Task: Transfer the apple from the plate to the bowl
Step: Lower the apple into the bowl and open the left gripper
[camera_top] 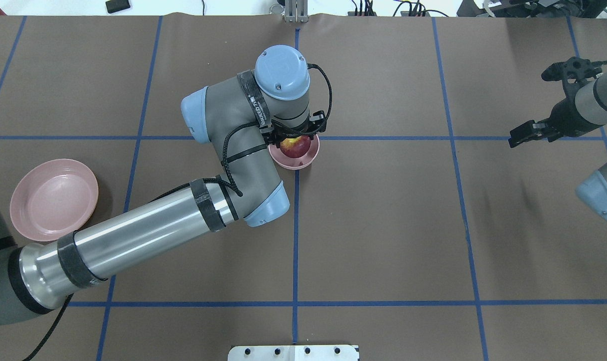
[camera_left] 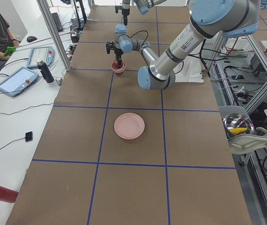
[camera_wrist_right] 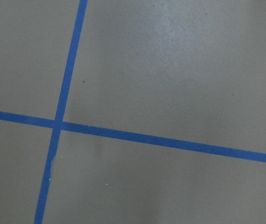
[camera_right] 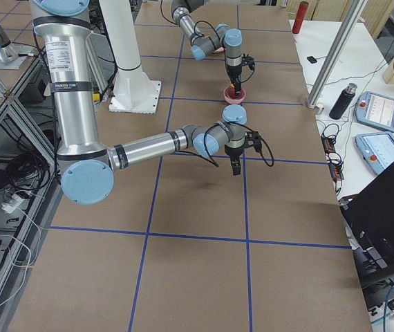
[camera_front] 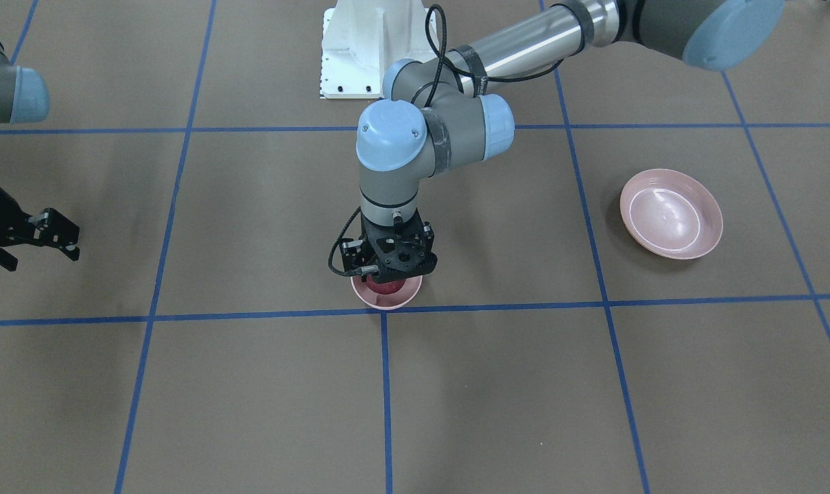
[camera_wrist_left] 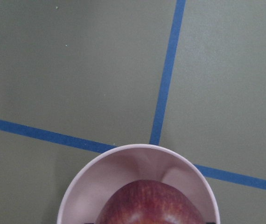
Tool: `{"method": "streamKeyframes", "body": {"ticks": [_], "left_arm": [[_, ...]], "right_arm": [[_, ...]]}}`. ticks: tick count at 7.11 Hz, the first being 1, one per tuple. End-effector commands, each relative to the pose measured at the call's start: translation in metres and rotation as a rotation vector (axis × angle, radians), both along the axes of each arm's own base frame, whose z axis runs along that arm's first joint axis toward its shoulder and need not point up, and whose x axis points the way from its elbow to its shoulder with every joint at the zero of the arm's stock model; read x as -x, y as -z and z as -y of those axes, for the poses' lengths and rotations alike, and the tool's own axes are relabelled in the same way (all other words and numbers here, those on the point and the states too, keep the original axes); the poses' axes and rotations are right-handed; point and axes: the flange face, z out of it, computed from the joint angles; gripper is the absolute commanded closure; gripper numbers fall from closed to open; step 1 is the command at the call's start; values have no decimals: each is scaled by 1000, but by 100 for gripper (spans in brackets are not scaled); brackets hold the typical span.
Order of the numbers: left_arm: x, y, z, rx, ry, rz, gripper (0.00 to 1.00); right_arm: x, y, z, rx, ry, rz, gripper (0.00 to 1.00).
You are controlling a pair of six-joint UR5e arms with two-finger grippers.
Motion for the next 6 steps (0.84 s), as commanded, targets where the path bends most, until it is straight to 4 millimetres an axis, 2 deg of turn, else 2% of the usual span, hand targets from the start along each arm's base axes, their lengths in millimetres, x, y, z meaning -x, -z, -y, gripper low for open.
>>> {"method": "streamKeyframes", "body": {"ticks": [1,2,3,4,5,6], "left_arm": [[-3,-5,-2,-17,4,-8,3],[-2,-12,-2,-20,4,-13,3],[5,0,-2,-33,9,-35,2],[31,10,-10,-44,13,-60,3],[86,-7,-40,-37,-9,-54,3],[163,-36,-73,-70,-71,-25,2]], "right_arm": [[0,0,0,1,-1,0,0],[0,1,0,0,-1,1,0],[0,1,0,0,0,2,0],[-1,5,-2,5,11,25,0],[-37,2,-4,40,-10,77,0],[-75,-6,-3,39,-25,100,0]]}}
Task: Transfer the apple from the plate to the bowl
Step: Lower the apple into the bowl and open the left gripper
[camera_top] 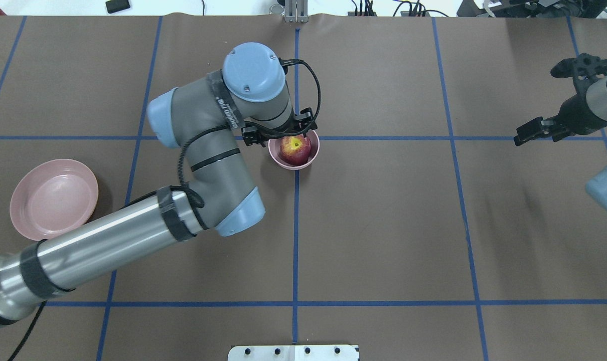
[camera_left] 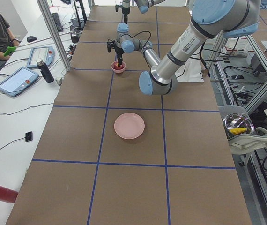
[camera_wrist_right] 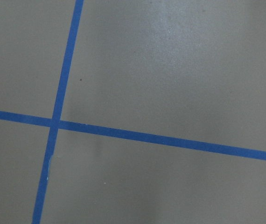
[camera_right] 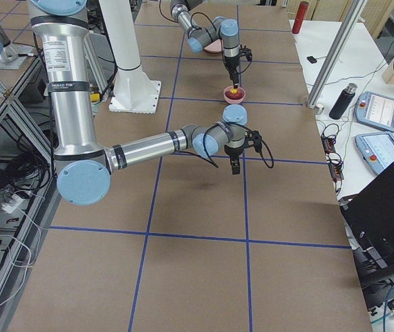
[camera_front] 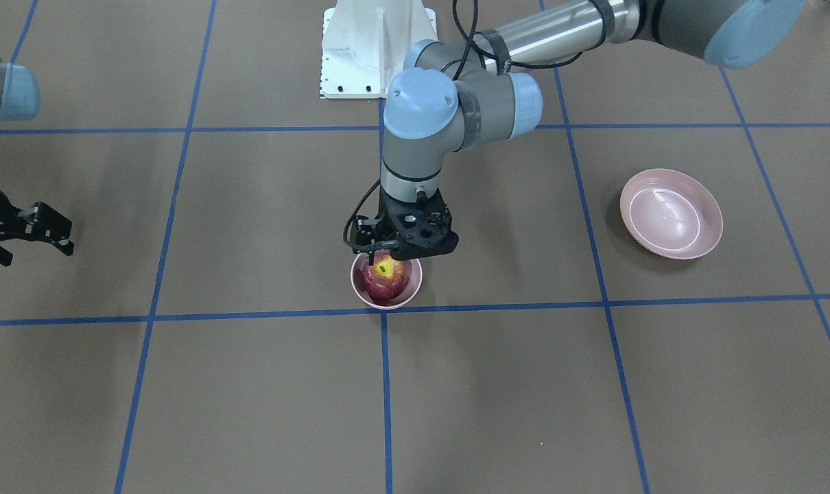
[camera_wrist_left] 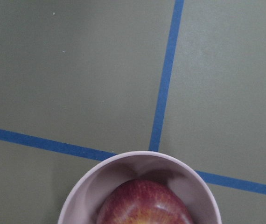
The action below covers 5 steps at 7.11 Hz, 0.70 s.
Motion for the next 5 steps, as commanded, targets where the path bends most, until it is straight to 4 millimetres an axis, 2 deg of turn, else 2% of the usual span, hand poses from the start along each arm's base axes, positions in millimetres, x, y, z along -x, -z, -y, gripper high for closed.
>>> {"method": "streamKeyframes", "body": {"ticks": [1,2,3,5], "left_arm": [[161,-82,-76,-112,-113,66,2],[224,-140,-83,-180,-160,152,2],[276,-182,-68,-208,-202,203,2],[389,-269,-38,-260,-323,232,2]], "right_arm": [[-74,-30,-3,-12,-17,11,0],[-105,-45,2,-45,-20,-8,0],[-125,-55,-4,-48,-33,-17,0],[-128,-59,-8,-53,-37,-26,0]]}}
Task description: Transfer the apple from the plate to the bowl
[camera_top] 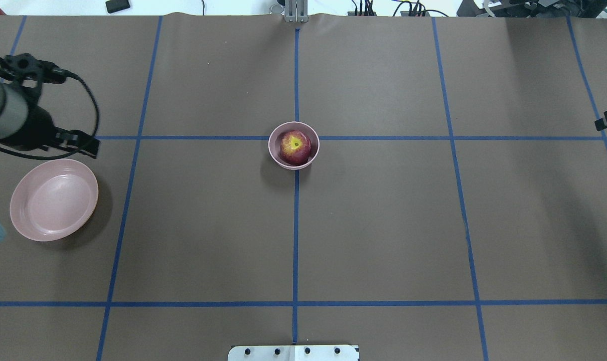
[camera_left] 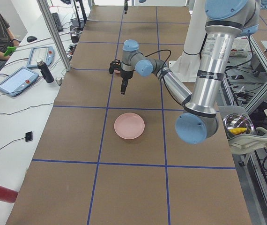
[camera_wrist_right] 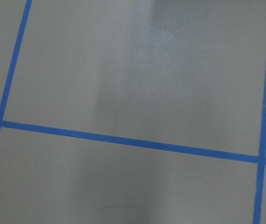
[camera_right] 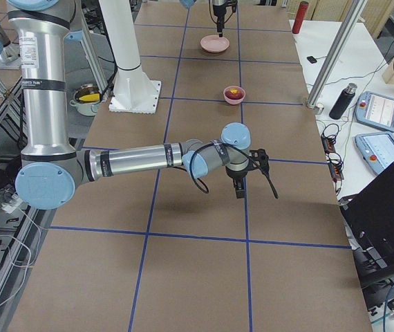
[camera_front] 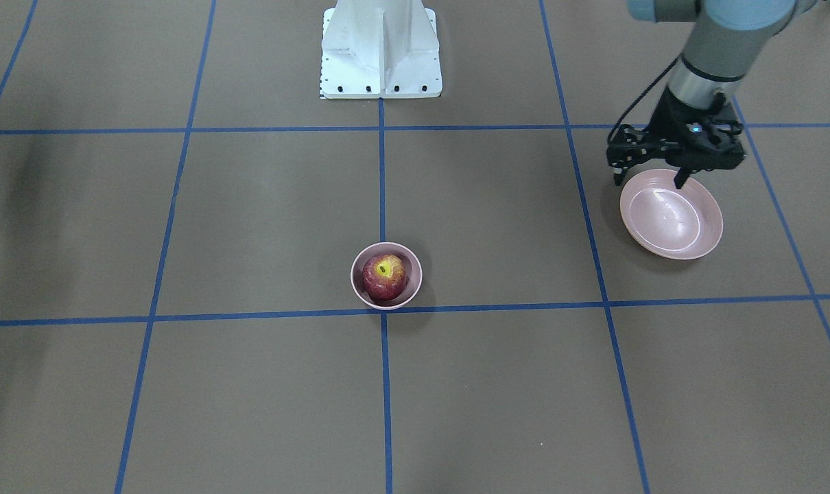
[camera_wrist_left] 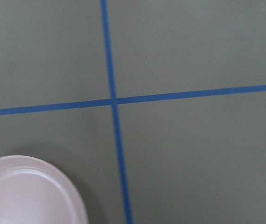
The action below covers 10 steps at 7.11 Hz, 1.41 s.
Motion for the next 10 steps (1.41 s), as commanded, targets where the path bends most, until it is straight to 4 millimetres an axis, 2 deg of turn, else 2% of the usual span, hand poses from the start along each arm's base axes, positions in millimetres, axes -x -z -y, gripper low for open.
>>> {"method": "streamKeyframes", "body": {"ticks": [1,2,3,4,5,6,7,8,9,10], "left_arm": [[119,-104,14,-22,-125,-47,2],[171,-166,-2,25,-80,-144,2],[200,-230,-25,-2,-57,-149,2],[205,-233,-31,66,49,-172,2],[205,-234,-33,94,68,-180,2],[204,-240,-33,69,29,-164,2],[205,-242,-31,22,-11,-145,2],[211,-237,-33,7,-7,-146,2],[212,-234,-26,41,0,-142,2],[211,-218,-24,88,1,-130,2]], "right_arm": [[-6,-5,-4,-6,-7,-10,0],[-11,-4,-5,-8,-16,-10,0],[-12,-9,-9,-1,-16,-15,0],[-24,-10,-18,0,-31,-9,0],[-30,-10,-35,2,-28,-4,0],[-32,-9,-39,4,-26,-3,0],[-34,-9,-39,4,-29,-3,0],[-29,-10,-39,9,-19,-2,0],[-20,-11,-38,37,24,12,0],[-31,-12,-34,27,51,-8,0]]}}
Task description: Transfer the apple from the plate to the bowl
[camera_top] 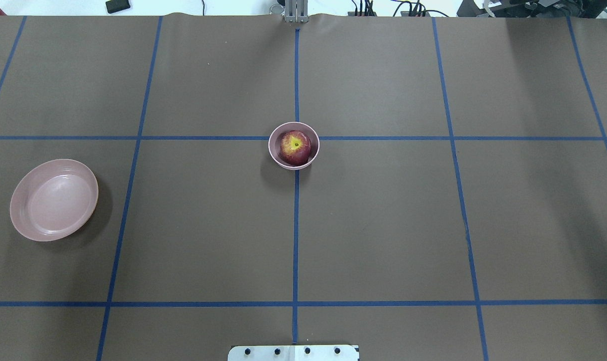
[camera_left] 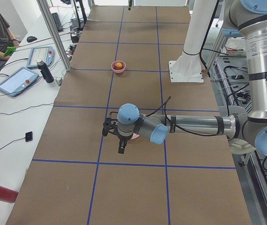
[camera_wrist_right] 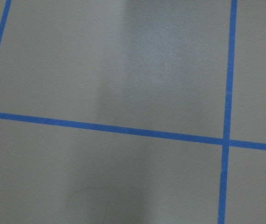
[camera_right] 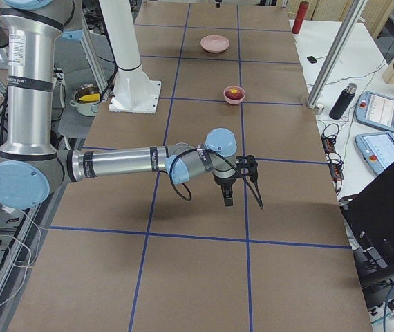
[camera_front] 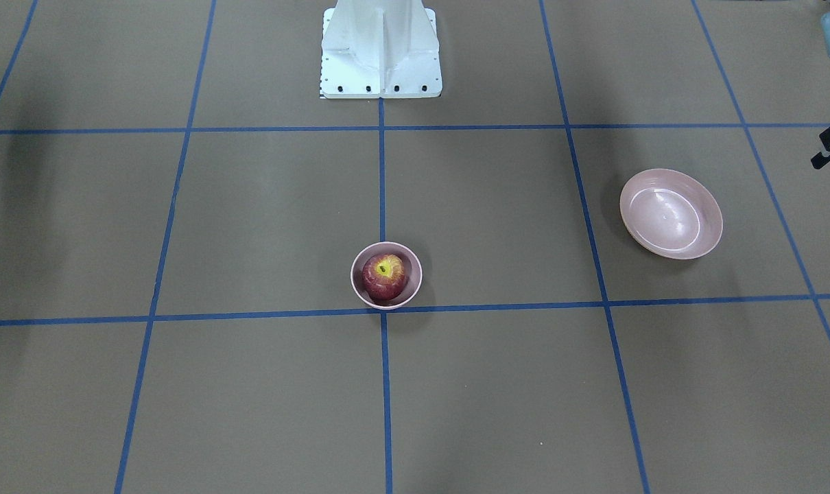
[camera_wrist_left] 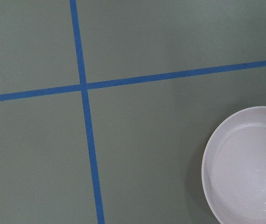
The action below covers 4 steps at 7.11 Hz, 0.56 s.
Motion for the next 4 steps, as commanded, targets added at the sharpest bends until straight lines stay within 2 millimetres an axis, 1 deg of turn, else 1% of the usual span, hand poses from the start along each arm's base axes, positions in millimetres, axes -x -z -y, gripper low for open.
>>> {"method": "streamKeyframes", "body": {"ticks": [1,2,3,4], "left_arm": [[-2,24,4,55,-33,36,2],[14,13,2,12,-96,124,2],[28,5,8,-8,-166,220,2],[39,0,2,-1,-164,220,2]], "right_arm": [[-19,14,20,29,20,0,0],[-42,20,24,13,14,-16,0],[-40,6,27,20,22,-58,0],[-41,15,29,2,20,-56,0]]}}
